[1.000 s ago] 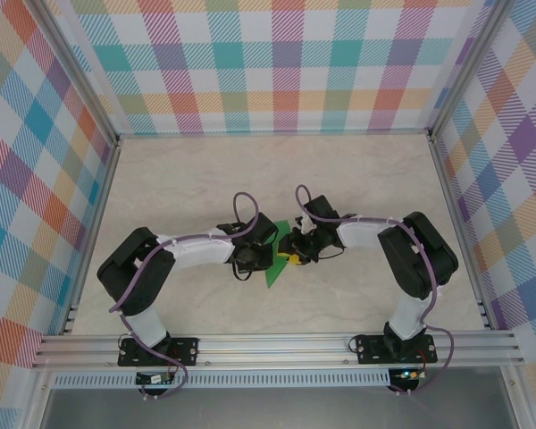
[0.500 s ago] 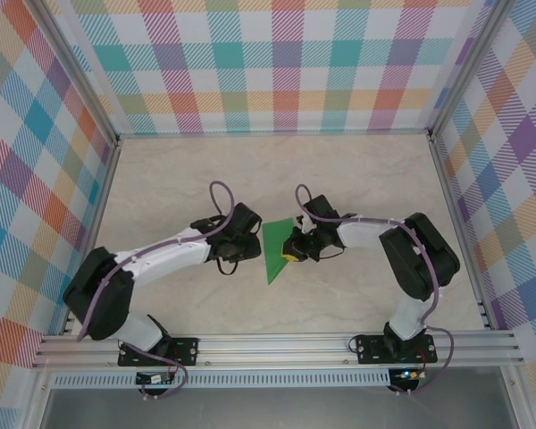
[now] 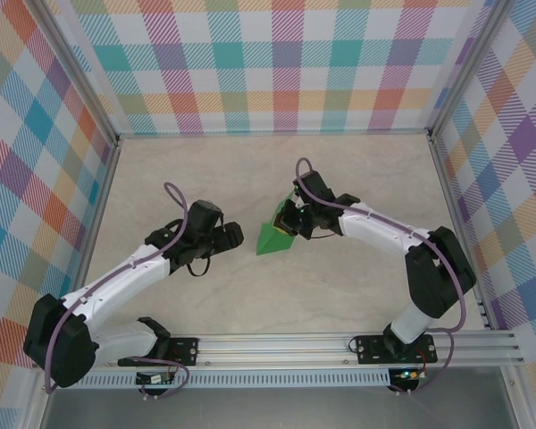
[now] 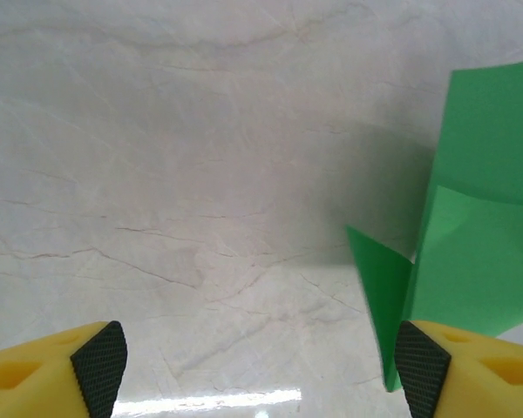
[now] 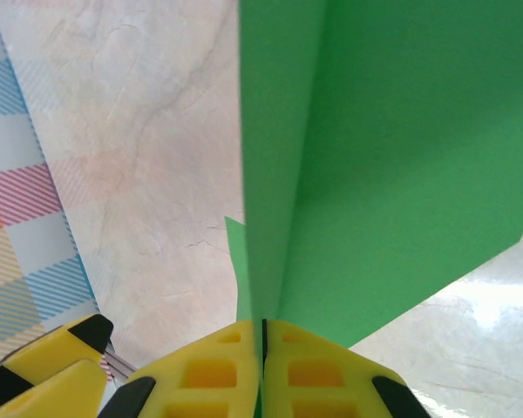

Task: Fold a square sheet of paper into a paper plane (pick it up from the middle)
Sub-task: Fourth fold the wing at the center of the table.

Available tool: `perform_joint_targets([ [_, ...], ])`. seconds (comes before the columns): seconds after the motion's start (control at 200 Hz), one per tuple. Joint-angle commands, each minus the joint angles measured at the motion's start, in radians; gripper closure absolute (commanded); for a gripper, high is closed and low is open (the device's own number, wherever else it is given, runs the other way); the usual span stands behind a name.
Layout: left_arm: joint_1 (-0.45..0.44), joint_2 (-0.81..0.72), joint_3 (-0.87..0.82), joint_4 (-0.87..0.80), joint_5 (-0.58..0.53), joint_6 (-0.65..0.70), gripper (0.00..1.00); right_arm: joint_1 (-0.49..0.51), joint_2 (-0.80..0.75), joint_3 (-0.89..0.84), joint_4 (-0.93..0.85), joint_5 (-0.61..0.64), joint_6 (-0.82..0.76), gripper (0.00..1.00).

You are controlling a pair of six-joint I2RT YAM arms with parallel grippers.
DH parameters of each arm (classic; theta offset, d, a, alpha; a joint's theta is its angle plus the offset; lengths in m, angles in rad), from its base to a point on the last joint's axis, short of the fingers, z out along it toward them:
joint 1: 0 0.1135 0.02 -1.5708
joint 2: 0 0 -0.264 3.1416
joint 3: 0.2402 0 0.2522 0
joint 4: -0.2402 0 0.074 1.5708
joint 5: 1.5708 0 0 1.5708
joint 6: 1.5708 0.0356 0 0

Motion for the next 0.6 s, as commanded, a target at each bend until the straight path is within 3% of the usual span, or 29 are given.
perform_joint_targets([
  [0.0,0.014,-0.001,-0.055,0.116,0.097,0.096,0.09,0.021,0.064,0.016,-0.044,0.049,0.129,0.95],
  [0.06,0.014,0.005,-0.085,0.155,0.105,0.118,0.00,0.030,0.094,0.021,-0.051,0.055,0.154,0.95],
  [0.255,-0.003,-0.029,-0.191,0.321,0.148,0.234,0.00,0.042,0.170,0.044,-0.090,0.034,0.179,0.95],
  [0.455,-0.055,-0.007,-0.205,0.369,0.132,0.339,0.01,0.038,0.200,0.063,-0.096,0.005,0.146,0.71],
  [0.595,-0.084,0.037,-0.200,0.407,0.104,0.356,0.06,0.023,0.191,0.035,-0.055,-0.024,0.109,0.68],
])
